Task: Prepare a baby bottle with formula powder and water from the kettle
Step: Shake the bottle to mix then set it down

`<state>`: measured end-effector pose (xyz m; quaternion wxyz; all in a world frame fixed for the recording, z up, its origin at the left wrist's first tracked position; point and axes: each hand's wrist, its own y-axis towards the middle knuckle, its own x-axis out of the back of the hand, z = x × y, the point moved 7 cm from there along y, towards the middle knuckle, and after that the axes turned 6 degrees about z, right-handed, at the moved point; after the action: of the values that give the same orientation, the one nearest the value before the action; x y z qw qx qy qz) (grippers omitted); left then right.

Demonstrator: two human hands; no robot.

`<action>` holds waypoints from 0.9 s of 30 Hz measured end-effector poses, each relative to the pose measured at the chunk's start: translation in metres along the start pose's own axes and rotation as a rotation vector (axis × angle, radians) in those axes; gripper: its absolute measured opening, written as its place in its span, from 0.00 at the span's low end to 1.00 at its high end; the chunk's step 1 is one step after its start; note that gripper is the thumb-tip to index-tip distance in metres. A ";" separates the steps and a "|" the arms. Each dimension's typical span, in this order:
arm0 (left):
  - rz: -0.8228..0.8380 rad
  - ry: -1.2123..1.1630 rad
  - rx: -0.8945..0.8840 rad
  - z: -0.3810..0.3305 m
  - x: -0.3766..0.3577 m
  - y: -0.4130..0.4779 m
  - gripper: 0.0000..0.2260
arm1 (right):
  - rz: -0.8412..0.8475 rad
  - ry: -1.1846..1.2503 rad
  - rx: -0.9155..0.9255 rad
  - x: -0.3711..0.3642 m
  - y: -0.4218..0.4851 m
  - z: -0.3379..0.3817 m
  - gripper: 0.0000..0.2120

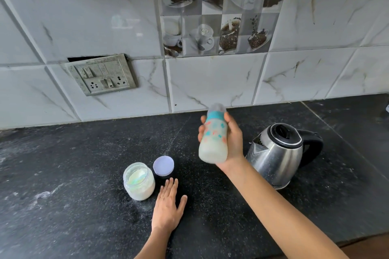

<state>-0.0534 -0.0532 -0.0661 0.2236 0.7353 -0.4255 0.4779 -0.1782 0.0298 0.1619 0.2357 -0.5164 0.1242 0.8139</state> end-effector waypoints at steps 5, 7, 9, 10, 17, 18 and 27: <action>0.004 0.013 0.011 -0.001 0.002 -0.001 0.39 | 0.022 -0.093 -0.098 -0.001 -0.007 -0.012 0.18; 0.001 0.010 0.008 -0.001 0.002 -0.001 0.38 | 0.036 -0.145 -0.094 -0.006 -0.008 -0.011 0.18; -0.001 0.018 0.004 -0.002 0.002 -0.001 0.39 | -0.029 -0.001 -0.012 -0.008 0.000 0.002 0.17; -0.007 0.017 0.005 -0.002 0.002 -0.001 0.39 | -0.067 0.088 0.022 -0.006 0.002 0.006 0.17; 0.003 0.032 0.006 -0.003 0.003 0.000 0.38 | -0.035 -0.042 -0.067 -0.011 -0.002 -0.002 0.17; 0.001 0.042 0.003 -0.004 0.004 -0.001 0.37 | -0.110 0.076 -0.021 -0.008 0.003 0.004 0.17; 0.004 0.019 0.000 -0.004 0.003 -0.001 0.38 | -0.306 0.193 -0.062 0.013 0.004 -0.002 0.16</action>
<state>-0.0542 -0.0513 -0.0622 0.2269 0.7299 -0.4248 0.4852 -0.1831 0.0288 0.1485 0.3278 -0.6120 0.0409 0.7186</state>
